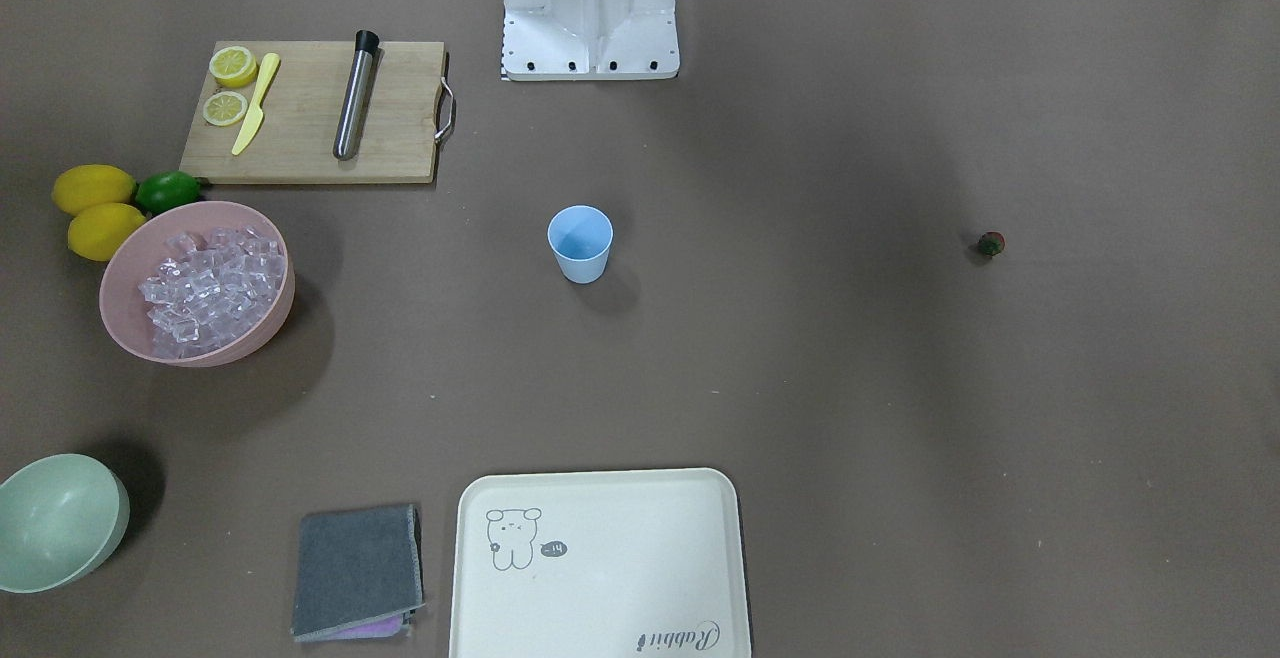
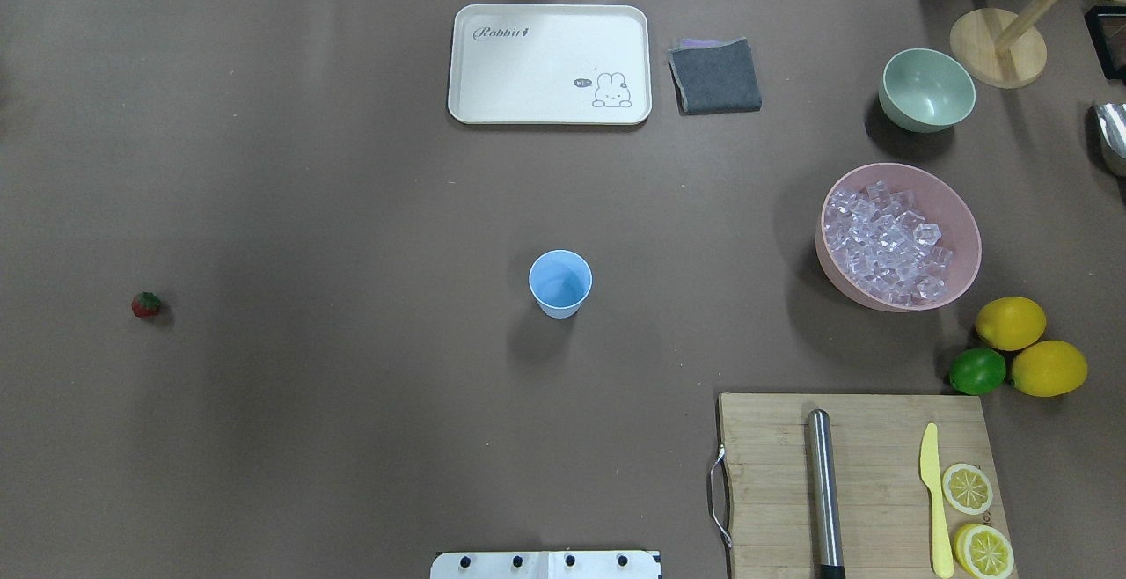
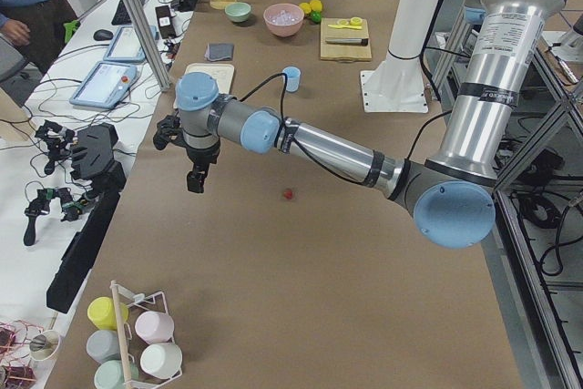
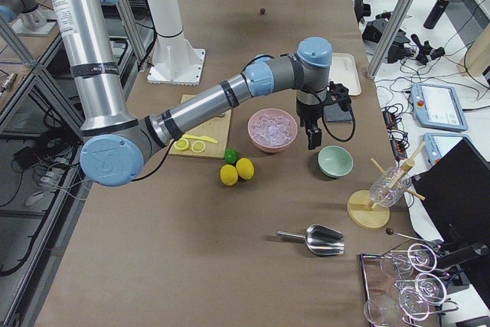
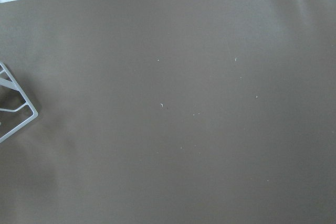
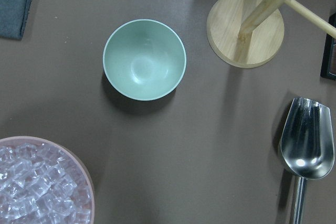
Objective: Put ice and strawberries in cup
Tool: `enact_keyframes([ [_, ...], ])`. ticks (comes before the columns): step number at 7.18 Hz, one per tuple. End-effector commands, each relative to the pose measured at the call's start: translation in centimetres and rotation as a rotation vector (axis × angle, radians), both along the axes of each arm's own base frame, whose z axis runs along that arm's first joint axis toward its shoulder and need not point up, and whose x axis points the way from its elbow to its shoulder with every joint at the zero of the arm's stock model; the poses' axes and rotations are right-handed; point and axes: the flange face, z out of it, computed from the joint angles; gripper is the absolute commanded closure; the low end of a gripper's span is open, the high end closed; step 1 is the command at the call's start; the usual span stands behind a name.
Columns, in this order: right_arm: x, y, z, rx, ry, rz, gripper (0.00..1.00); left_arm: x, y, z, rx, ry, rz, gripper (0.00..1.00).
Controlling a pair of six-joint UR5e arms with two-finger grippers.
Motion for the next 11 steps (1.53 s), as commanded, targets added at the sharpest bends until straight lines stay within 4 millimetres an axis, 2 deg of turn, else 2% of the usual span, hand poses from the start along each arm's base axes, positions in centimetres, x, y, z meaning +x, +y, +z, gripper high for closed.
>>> enact_keyframes([
  [1, -0.1, 0.3, -0.1, 0.002, -0.005, -0.004, 0.01, 0.0, 0.0, -0.1, 0.002, 0.000, 0.000, 0.02],
  [4, -0.1, 0.8, -0.4, 0.006, -0.016, -0.006, 0.01, 0.0, 0.0, -0.6, 0.010, 0.001, -0.001, 0.02],
  [6, -0.8, 1.1, -1.3, -0.024, -0.103, -0.004, 0.01, 0.0, -0.3, -0.9, 0.015, 0.002, -0.001, 0.02],
  [7, -3.2, 1.1, -2.3, -0.069, -0.137, 0.010, 0.01, 0.0, -0.3, -1.1, 0.019, 0.002, -0.001, 0.02],
  [9, -10.0, 1.8, -4.6, -0.096, -0.190, 0.032, 0.01, -0.1, 0.2, -1.5, 0.030, 0.002, -0.003, 0.02],
  [10, -13.0, 2.4, -4.9, -0.099, -0.205, 0.023, 0.01, -0.5, 0.0, -2.0, 0.036, 0.003, -0.009, 0.02],
  [11, -14.8, 3.0, -4.8, -0.109, -0.207, 0.007, 0.03, -0.3, -0.1, -2.0, 0.036, 0.003, -0.006, 0.02],
])
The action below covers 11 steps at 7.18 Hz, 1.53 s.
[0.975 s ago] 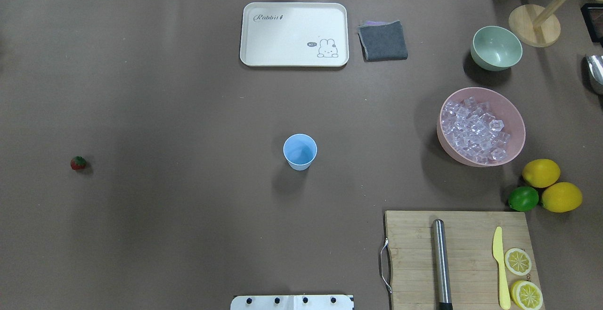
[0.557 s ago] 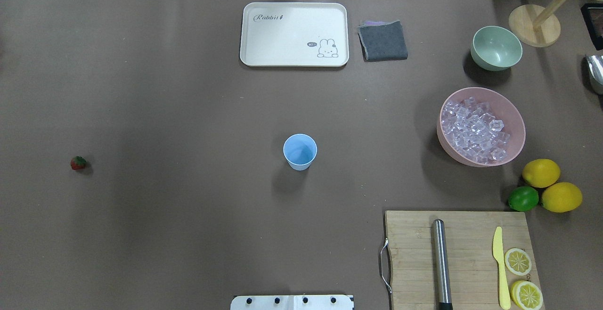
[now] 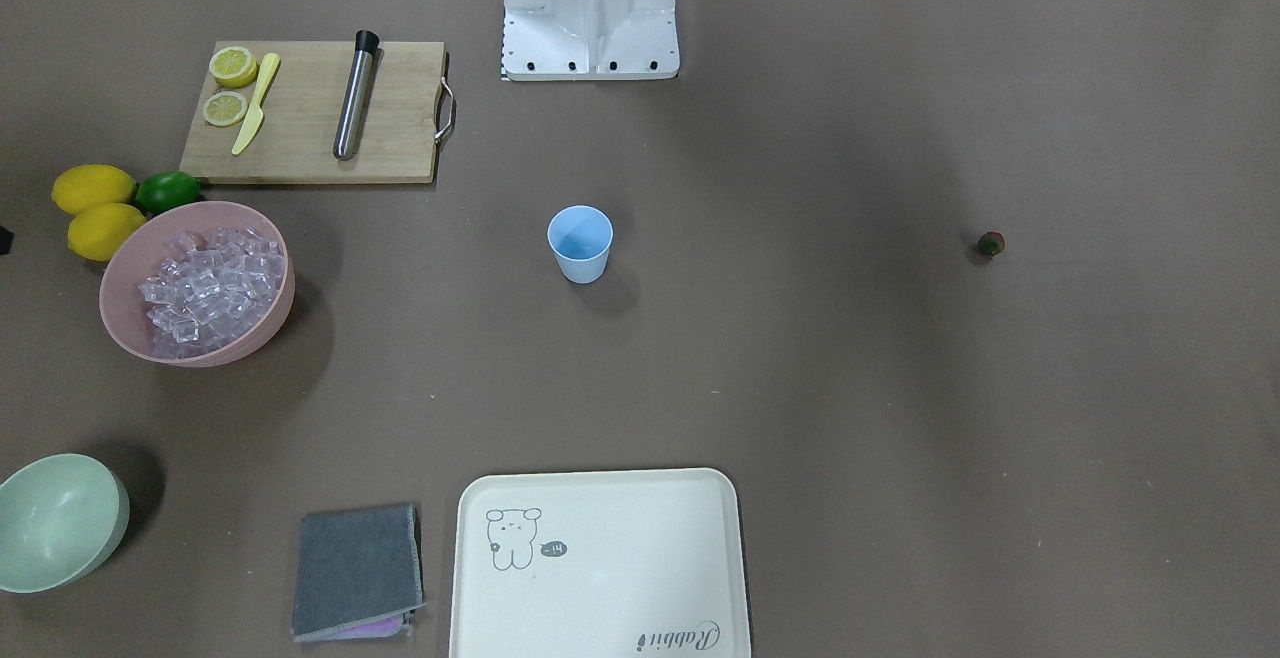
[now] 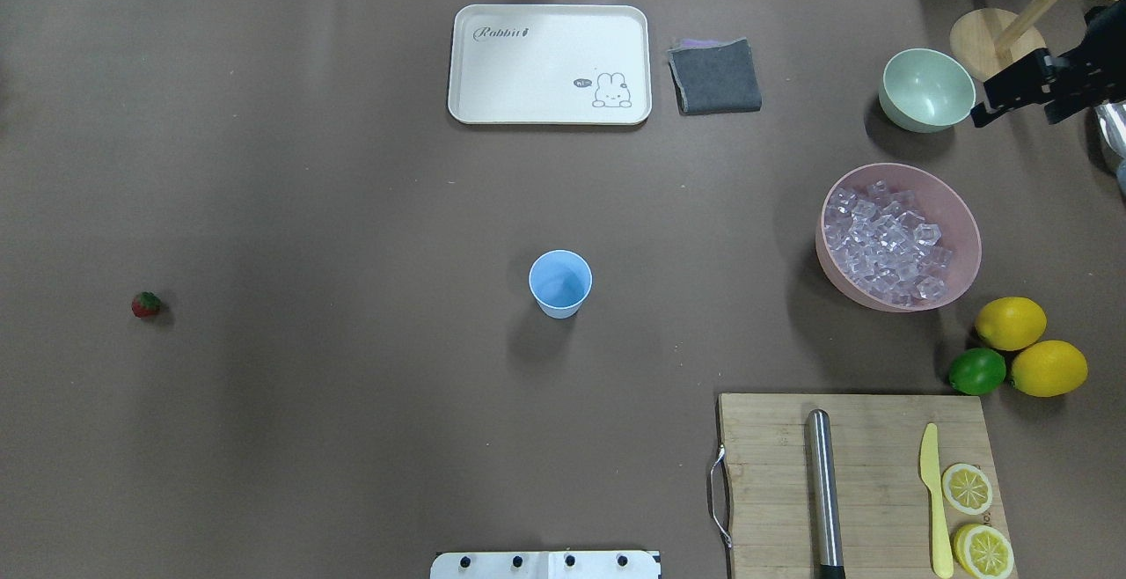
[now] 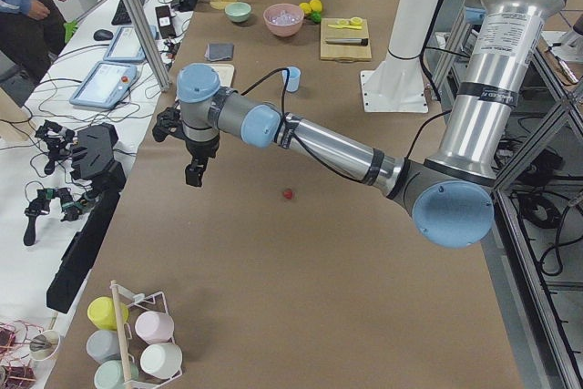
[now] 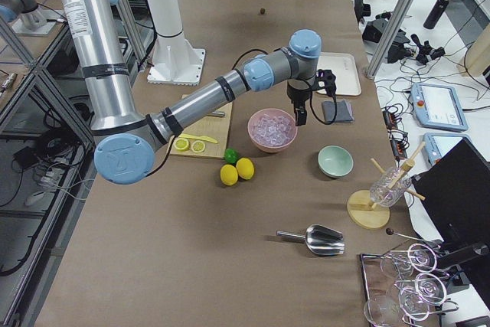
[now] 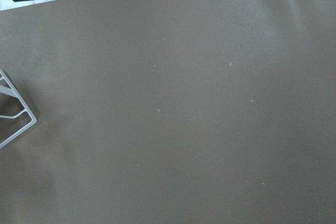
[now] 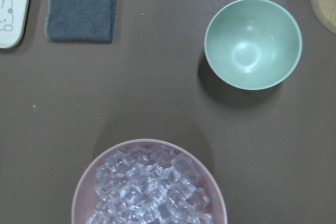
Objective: Put ice and strawberries in cup
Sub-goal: 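Move the right gripper over the pink ice bowl and lower it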
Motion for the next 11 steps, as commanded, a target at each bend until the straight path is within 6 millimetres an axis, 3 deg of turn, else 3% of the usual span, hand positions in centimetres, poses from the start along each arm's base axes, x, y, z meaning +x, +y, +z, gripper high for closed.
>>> enact_keyframes([
  [1, -5.0, 1.5, 0.2, -0.009, 0.004, -0.044, 0.10, -0.2, -0.1, -0.4, 0.007, 0.001, -0.003, 0.02],
  [2, -8.1, 2.4, 0.1, 0.004, 0.024, -0.091, 0.14, -0.2, -0.2, -0.4, 0.009, -0.002, -0.004, 0.02],
  [4, -11.3, 3.3, 1.0, 0.019, 0.075, -0.124, 0.20, -0.4, -1.2, -1.0, 0.030, -0.070, -0.031, 0.02],
  [8, -14.6, 3.8, 4.2, 0.027, 0.191, -0.137, 0.25, -0.2, -1.5, -1.2, 0.028, -0.069, -0.031, 0.02],
  [10, -16.1, 4.2, 4.6, 0.036, 0.215, -0.154, 0.26, -0.1, -1.6, -1.1, 0.028, -0.069, -0.030, 0.02],
  [11, -16.5, 4.5, 4.8, 0.042, 0.229, -0.157, 0.32, -0.1, -1.6, -1.1, 0.027, -0.069, -0.031, 0.02],
])
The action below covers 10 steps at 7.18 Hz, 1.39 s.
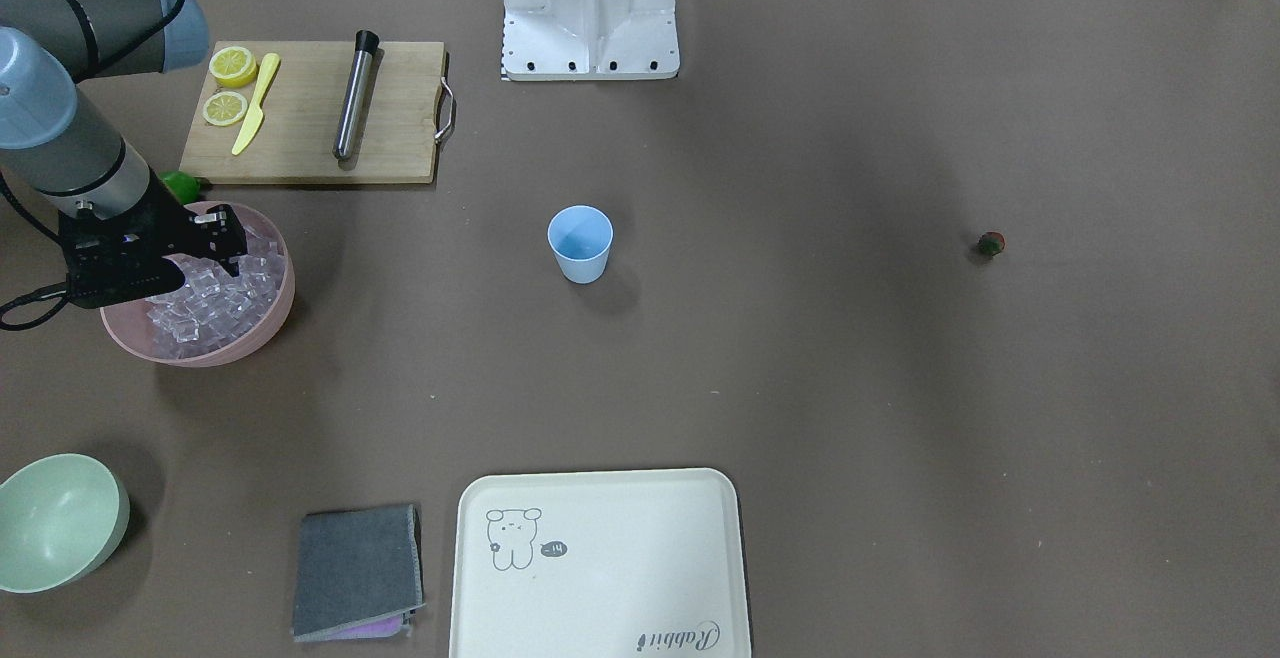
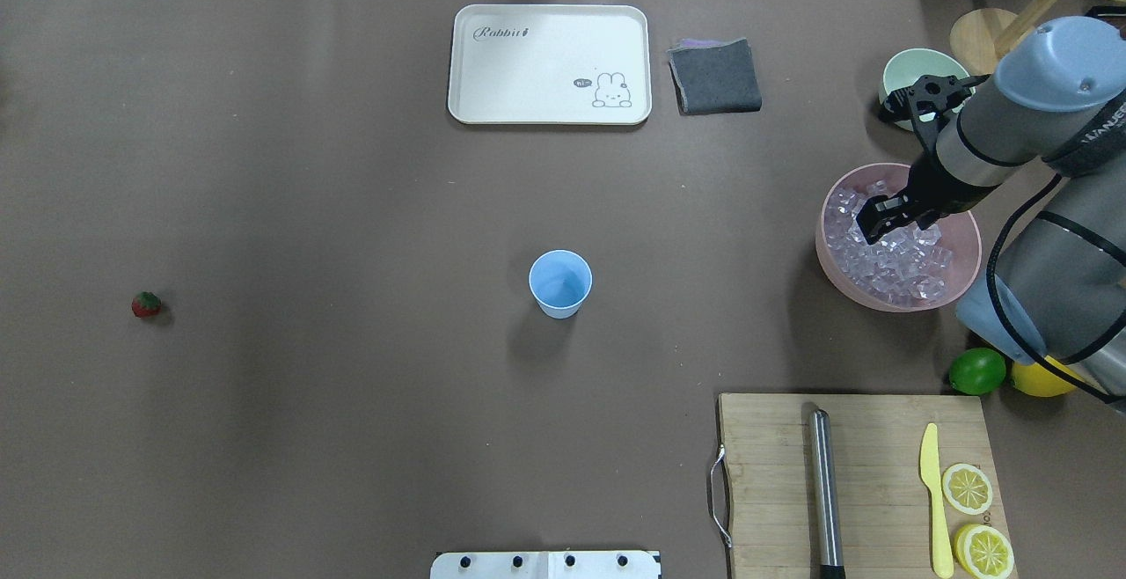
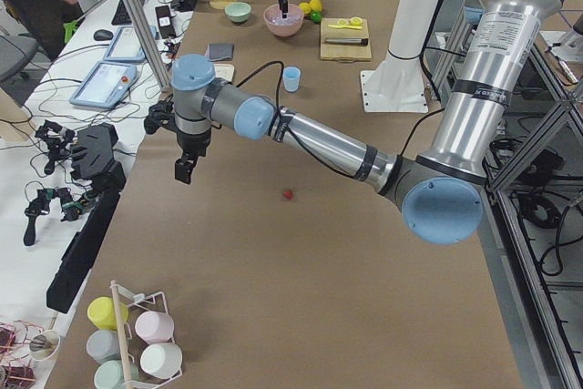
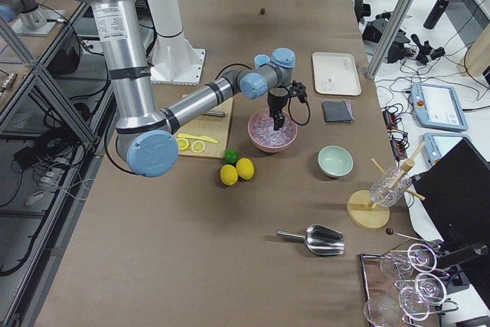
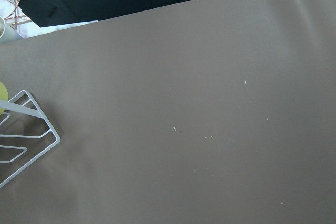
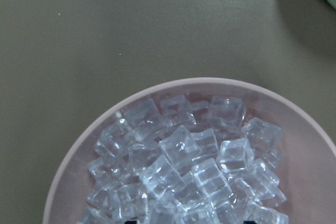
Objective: Put ice and strawberries in cup
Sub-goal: 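Move the right gripper over the pink ice bowl and lower it, then close the right gripper on an ice cube and lift it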
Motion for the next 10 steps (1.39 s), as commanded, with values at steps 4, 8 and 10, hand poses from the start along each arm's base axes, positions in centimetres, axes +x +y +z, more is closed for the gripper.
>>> enact_keyframes([
  [4, -1.8, 0.3, 0.8, 0.012, 0.038, -0.016, 0.53, -0.1, 0.4, 0.6, -0.006, -0.001, -0.001, 0.02],
  [8, -1.0, 0.0, 0.2, 0.028, 0.035, -0.007, 1.00, -0.1, 0.6, 1.2, -0.018, 0.000, 0.000, 0.02],
  [10, 2.8, -1.4, -1.7, 0.049, 0.003, 0.049, 1.00, 0.0, 0.5, 1.1, -0.017, 0.000, -0.001, 0.02],
])
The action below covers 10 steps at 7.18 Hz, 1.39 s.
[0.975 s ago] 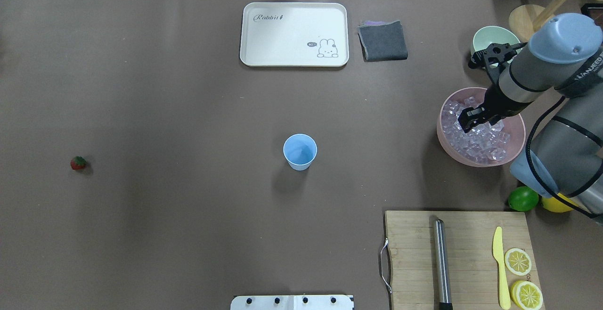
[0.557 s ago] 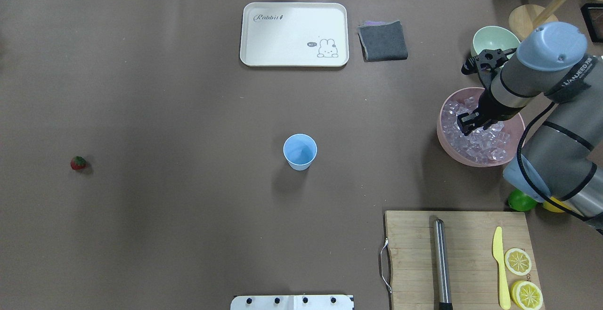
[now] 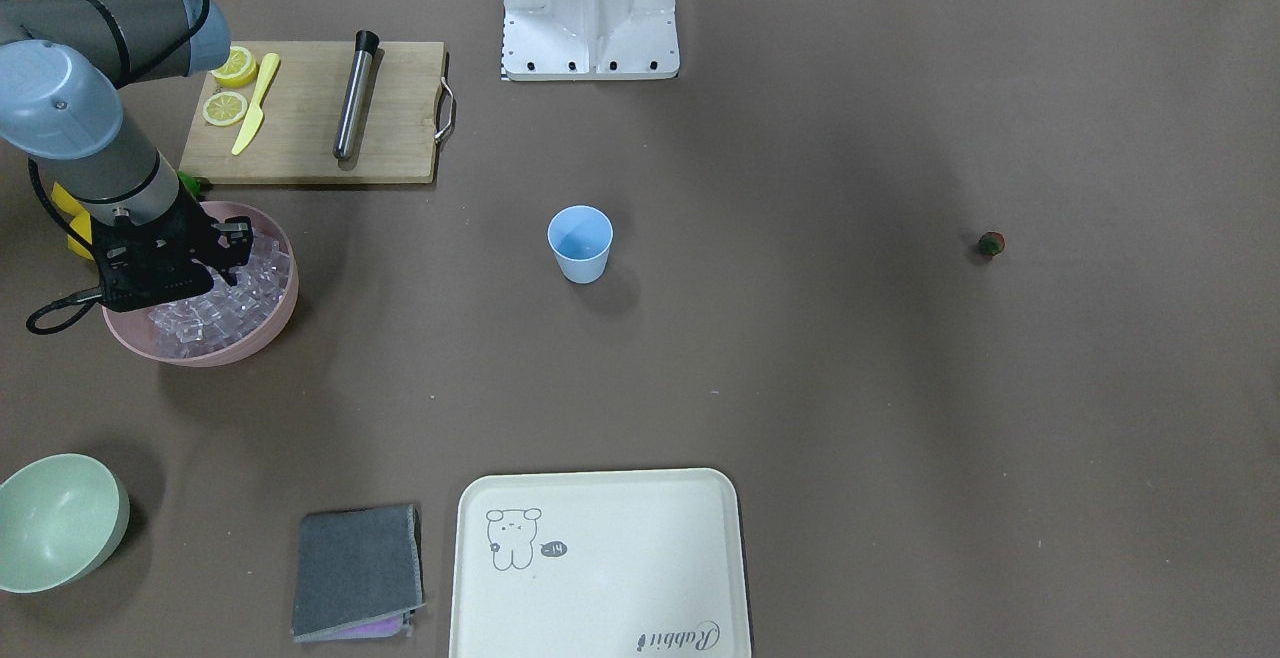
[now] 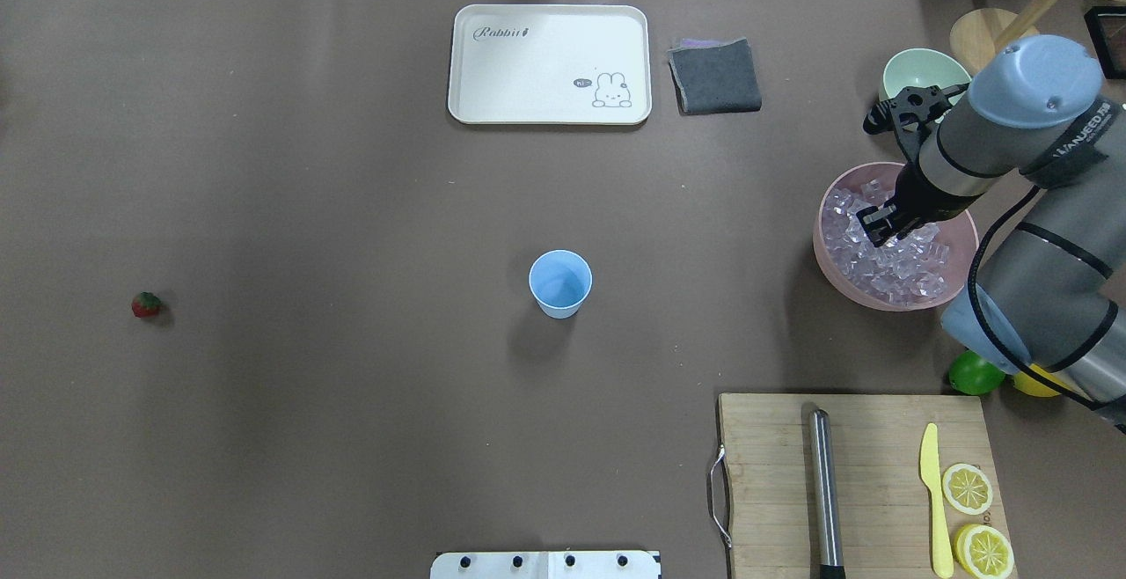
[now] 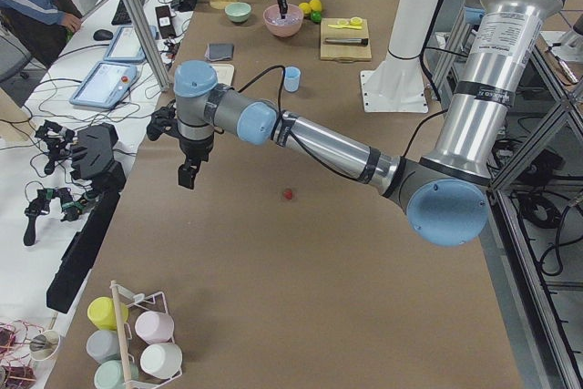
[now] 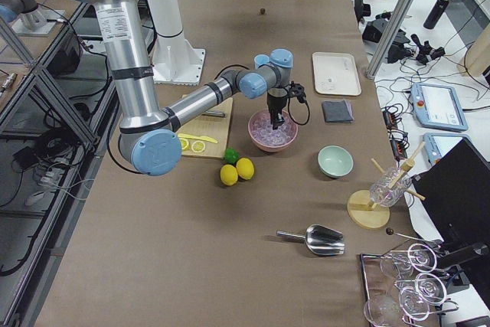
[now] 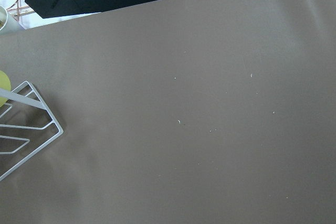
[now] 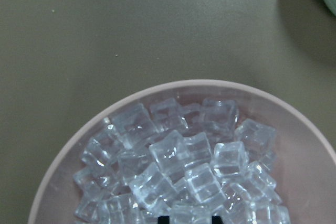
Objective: Put ice and strawberries in cup
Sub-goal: 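Close the right gripper on an ice cube and lift it, then carry the ice cube with the right gripper over the blue cup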
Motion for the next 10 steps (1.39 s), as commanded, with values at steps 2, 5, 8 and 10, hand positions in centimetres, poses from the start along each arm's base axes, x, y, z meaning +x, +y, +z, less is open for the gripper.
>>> enact_keyframes([
  [2, 6.2, -1.1, -4.9, 0.054, -0.103, 0.074, 1.00, 0.1, 0.0, -0.6, 0.012, 0.009, 0.005, 0.02],
  [5, 5.1, -2.4, -15.1, 0.171, -0.218, 0.095, 1.00, 0.1, -0.2, -0.5, 0.008, 0.008, 0.003, 0.02],
  [8, -1.7, -0.2, -24.7, 0.253, -0.340, 0.026, 1.00, 1.4, 0.0, 0.1, -0.006, 0.008, 0.021, 0.02],
  [10, -6.1, 0.5, -25.6, 0.347, -0.424, -0.026, 1.00, 1.4, 0.1, 0.0, -0.003, 0.011, 0.022, 0.02],
])
